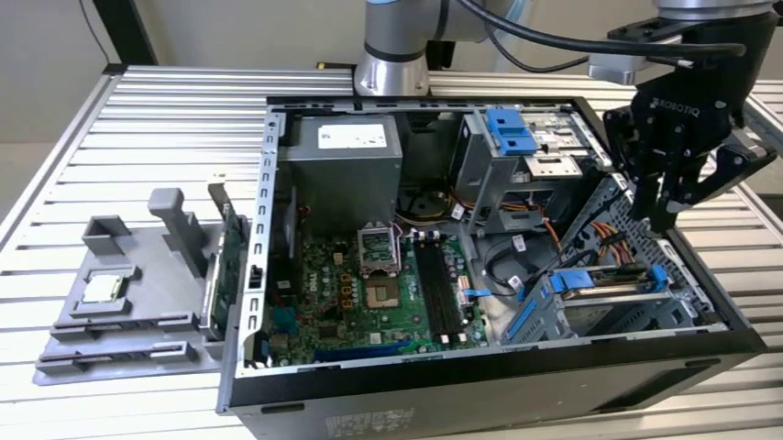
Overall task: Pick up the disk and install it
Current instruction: 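Insert the second disk wire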
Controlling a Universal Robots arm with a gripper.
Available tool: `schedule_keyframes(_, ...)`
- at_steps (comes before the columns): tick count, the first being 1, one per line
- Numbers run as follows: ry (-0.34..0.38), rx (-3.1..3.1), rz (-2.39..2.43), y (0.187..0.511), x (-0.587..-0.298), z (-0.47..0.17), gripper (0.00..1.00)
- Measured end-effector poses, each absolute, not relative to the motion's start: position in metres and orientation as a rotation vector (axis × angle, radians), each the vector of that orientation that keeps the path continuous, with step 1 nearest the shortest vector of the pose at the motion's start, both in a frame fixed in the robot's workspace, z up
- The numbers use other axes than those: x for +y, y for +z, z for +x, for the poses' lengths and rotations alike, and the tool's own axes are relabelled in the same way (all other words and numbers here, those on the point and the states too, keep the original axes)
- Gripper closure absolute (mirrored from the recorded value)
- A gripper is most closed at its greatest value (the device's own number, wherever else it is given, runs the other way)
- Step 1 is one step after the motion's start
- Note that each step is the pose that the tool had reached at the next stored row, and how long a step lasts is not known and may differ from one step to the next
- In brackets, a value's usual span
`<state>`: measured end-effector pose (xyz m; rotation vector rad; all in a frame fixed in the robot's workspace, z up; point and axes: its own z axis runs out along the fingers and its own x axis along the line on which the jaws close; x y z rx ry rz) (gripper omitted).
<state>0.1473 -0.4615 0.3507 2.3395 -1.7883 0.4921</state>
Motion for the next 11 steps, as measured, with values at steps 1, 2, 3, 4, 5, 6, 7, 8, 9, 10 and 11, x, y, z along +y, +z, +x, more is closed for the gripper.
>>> schedule_keyframes(1, 0.494, -1.773, 2.354, 0.3502, -0.4615, 0.1473, 0.00)
schedule_keyframes(2, 0.495, -1.757, 2.368, 0.3499, -0.4615, 0.1473, 0.00)
schedule_keyframes(3, 0.496, -1.742, 2.381, 0.3496, -0.4615, 0.1473, 0.00)
schedule_keyframes(4, 0.494, -1.730, 2.391, 0.3495, -0.4615, 0.1473, 0.00)
schedule_keyframes(5, 0.489, -1.721, 2.397, 0.3495, -0.4615, 0.1473, 0.00)
schedule_keyframes(6, 0.479, -1.713, 2.400, 0.3495, -0.4614, 0.1472, 0.00)
schedule_keyframes(7, 0.463, -1.706, 2.398, 0.3495, -0.4614, 0.1467, 0.00)
schedule_keyframes(8, 0.449, -1.701, 2.397, 0.3493, -0.4614, 0.1463, 0.00)
schedule_keyframes(9, 0.444, -1.700, 2.396, 0.3488, -0.4607, 0.1463, 0.00)
schedule_keyframes(10, 0.443, -1.700, 2.396, 0.3480, -0.4591, 0.1462, 0.00)
schedule_keyframes(11, 0.443, -1.698, 2.397, 0.3472, -0.4572, 0.1463, 0.00)
